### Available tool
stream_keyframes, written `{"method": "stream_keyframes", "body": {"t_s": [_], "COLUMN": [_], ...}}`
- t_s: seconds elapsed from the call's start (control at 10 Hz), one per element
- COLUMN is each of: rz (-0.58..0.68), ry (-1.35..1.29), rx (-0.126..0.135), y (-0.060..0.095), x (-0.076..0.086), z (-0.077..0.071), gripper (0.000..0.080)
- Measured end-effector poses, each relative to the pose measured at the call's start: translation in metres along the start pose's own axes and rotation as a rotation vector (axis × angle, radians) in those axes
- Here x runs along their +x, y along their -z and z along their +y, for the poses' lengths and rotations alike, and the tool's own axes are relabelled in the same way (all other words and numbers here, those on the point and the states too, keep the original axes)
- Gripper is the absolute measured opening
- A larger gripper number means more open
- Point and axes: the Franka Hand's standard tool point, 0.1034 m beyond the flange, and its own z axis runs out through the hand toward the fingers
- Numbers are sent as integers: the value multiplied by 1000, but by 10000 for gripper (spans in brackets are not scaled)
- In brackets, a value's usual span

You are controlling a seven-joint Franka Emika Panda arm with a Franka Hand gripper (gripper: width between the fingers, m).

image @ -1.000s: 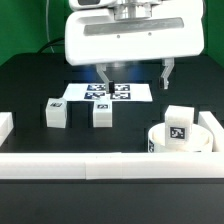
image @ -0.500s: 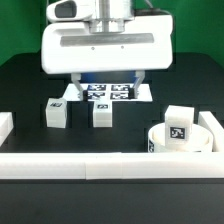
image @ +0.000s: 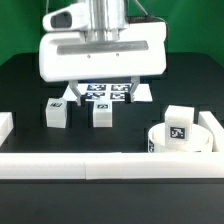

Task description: Assemble stool

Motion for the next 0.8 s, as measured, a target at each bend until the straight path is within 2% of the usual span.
{"method": "stream_keyframes", "body": {"t_s": [0.1,0.2,0.3,0.4,0.6,0.7,0.8], "rz": [-37,-112,-190,-213,-389,-460,-530], "ry": [-66,-109,-133,-131,-130,-138,-170], "rx": [-2,5,26,34,84,95,74], "y": [0,-1,-1,-1,-2,-4,-10], "x": [0,-9,-13,-8,-17,-18,-22], "z": [3,1,1,0,-8,-9,-4], "gripper": [649,649,649,649,649,649,649]}}
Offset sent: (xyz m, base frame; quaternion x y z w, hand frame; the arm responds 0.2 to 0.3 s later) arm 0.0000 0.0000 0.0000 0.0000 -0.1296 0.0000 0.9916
